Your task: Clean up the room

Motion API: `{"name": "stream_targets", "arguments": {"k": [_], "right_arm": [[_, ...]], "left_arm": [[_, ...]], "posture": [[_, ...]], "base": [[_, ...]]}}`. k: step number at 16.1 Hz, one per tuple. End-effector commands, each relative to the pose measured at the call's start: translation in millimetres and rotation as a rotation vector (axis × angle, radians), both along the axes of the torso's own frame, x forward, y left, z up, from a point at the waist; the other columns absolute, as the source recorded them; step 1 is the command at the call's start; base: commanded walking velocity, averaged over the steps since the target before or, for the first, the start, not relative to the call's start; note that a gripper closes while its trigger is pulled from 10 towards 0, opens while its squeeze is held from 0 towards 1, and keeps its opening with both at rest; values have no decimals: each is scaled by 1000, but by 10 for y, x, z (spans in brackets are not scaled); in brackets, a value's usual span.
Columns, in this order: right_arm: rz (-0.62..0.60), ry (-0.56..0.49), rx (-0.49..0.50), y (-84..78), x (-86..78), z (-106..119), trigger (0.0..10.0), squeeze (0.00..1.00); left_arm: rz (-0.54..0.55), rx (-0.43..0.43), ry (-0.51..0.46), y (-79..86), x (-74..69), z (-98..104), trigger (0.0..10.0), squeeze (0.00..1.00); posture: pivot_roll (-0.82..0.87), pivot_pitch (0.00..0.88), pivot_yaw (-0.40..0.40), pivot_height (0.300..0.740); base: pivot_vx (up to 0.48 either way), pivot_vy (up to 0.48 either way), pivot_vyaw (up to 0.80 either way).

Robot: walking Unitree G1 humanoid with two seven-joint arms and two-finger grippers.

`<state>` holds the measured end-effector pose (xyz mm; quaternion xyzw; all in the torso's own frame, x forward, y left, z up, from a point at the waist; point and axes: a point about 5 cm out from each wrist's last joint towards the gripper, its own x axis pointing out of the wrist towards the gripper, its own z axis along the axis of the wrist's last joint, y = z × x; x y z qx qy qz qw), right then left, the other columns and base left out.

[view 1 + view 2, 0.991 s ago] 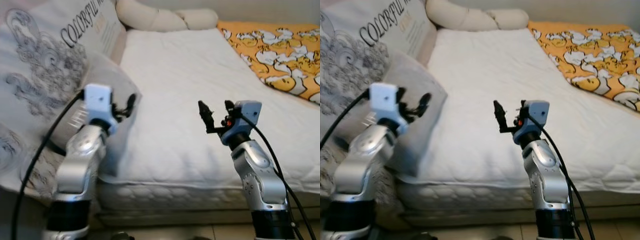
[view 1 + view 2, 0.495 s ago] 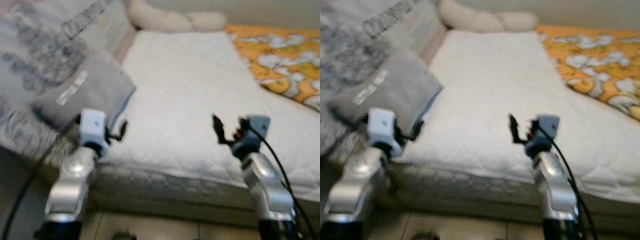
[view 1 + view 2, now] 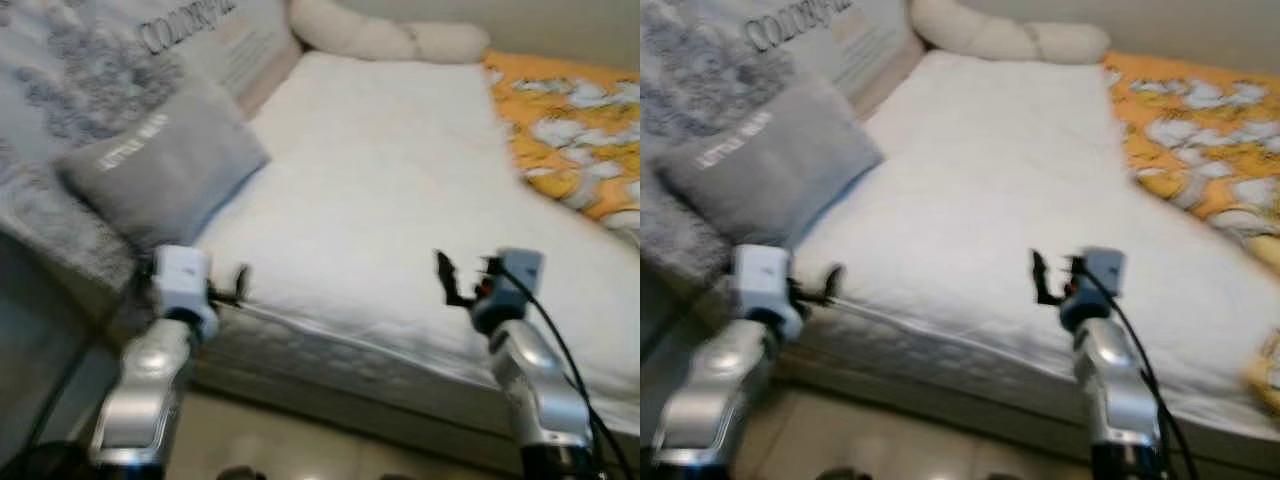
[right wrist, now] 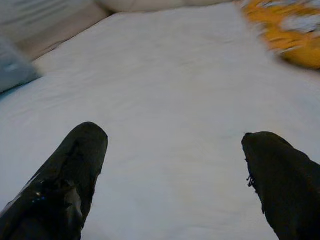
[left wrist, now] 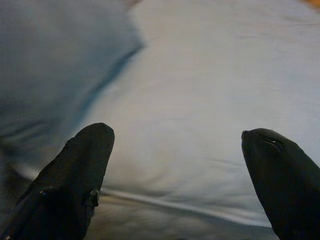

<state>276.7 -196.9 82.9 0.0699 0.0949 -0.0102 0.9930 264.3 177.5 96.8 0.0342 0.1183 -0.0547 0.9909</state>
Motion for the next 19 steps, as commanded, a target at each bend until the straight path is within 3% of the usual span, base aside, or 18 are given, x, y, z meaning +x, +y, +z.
{"name": "stream_targets", "arguments": {"k": [1, 10, 19], "right_arm": [[13, -19, 3, 55, 33, 39, 10000, 1000], [-2, 11, 2, 87, 28, -58, 10000, 1000], [-19, 16, -2, 49, 43, -71, 10000, 1000]], "left_arm": [[26, 27, -11, 94, 3, 18, 10000, 1000], [46, 38, -7, 185, 7, 25, 10000, 1000], [2, 68, -6, 138, 53, 32, 10000, 1000]], "posture": [[-43, 0, -8, 740], [-40, 0, 17, 740], [-44, 0, 25, 740]], "base": [[0, -409, 0], [0, -411, 0], [0, -410, 0]]}}
